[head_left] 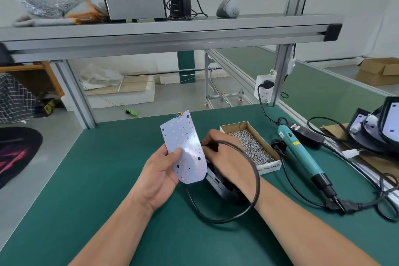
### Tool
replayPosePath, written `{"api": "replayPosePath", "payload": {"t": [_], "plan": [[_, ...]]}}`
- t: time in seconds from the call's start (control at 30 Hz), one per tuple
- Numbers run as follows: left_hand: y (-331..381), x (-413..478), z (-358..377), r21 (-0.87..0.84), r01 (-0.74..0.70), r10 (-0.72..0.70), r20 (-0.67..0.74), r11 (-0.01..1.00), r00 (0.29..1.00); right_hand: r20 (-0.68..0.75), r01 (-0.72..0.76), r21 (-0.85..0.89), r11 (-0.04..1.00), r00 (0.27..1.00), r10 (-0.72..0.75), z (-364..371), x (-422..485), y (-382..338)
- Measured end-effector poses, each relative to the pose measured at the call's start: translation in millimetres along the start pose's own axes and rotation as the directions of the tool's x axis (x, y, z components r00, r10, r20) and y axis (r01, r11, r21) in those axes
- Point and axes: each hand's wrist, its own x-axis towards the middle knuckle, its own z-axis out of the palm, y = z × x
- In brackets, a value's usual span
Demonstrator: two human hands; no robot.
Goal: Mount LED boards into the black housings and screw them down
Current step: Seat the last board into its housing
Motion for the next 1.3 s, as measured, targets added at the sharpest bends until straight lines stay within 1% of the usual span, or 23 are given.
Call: {"api": "replayPosePath", "payload": {"t": [0.1, 0.27, 0.4, 0.47, 0.57, 0.7, 0.77, 0.8, 0.87, 0.9, 0.93, 1.07, 1.2, 1.3], "plan": [[0.3, -0.7, 1.4, 0.004, 0.000, 0.000, 0.003, 1.000, 1.000, -0.031, -0.009, 0.023, 1.000, 0.999, 0.010, -1.9, 2.2, 0.4], [-2.0, -0.3, 0.6, -0.038, 0.035, -0.036, -0.030, 0.999, 0.999, 0.063, 0.020, 0.131, 0.991, 0.998, -0.028, -3.1, -0.6, -0.4], [-2.3, -2.0, 3.3, -0.090, 0.085, -0.087, -0.019, 0.992, 0.996, 0.025, -0.004, 0.170, 0.985, 1.000, 0.000, -0.7, -0.9, -1.5], [-0.7, -2.3, 2.5, -0.124, 0.089, -0.087, 0.023, 0.988, 0.996, 0.018, 0.002, 0.164, 0.987, 1.000, -0.005, -3.4, -2.1, -2.3], [3.5, -1.1, -1.5, -0.167, 0.117, -0.119, 0.001, 0.979, 0.993, -0.009, 0.041, 0.121, 0.992, 0.999, -0.041, -1.7, -5.4, -4.5], [3.1, -2.0, -1.3, -0.171, 0.142, -0.136, 0.043, 0.975, 0.990, -0.048, 0.059, 0.118, 0.991, 0.997, -0.053, 0.2, -6.8, -5.8], [3.0, -4.0, 0.4, -0.211, 0.119, -0.110, 0.051, 0.970, 0.993, -0.068, 0.048, 0.172, 0.984, 0.997, -0.037, -2.4, -7.3, -4.8], [3.6, -4.8, 0.6, -0.221, 0.109, -0.102, 0.044, 0.969, 0.994, -0.075, 0.038, 0.232, 0.972, 0.997, -0.021, -3.5, -7.4, -4.7], [3.2, -4.9, 0.1, -0.215, 0.105, -0.101, 0.031, 0.971, 0.994, -0.099, 0.037, 0.353, 0.935, 0.995, -0.002, -5.0, -8.7, -4.8], [3.5, -5.0, 1.0, -0.208, 0.099, -0.095, 0.029, 0.973, 0.995, -0.111, 0.041, 0.374, 0.927, 0.994, 0.001, -5.3, -9.0, -5.1], [3.7, -4.9, 1.2, -0.203, 0.092, -0.089, 0.027, 0.975, 0.996, -0.119, 0.043, 0.359, 0.932, 0.993, 0.001, -5.3, -8.7, -5.0], [4.1, -3.8, -1.0, -0.184, 0.099, -0.093, 0.039, 0.978, 0.995, -0.106, 0.057, 0.143, 0.988, 0.993, -0.042, -3.4, -9.7, -3.3], [1.2, -2.7, -4.2, -0.153, 0.115, -0.111, 0.034, 0.982, 0.993, -0.080, 0.151, 0.054, 0.987, 0.986, -0.147, -4.9, -11.0, -6.5], [2.4, -2.7, -4.0, -0.146, 0.104, -0.100, 0.038, 0.984, 0.994, -0.046, 0.221, 0.041, 0.974, 0.975, -0.219, -5.3, -10.5, -8.9]]}}
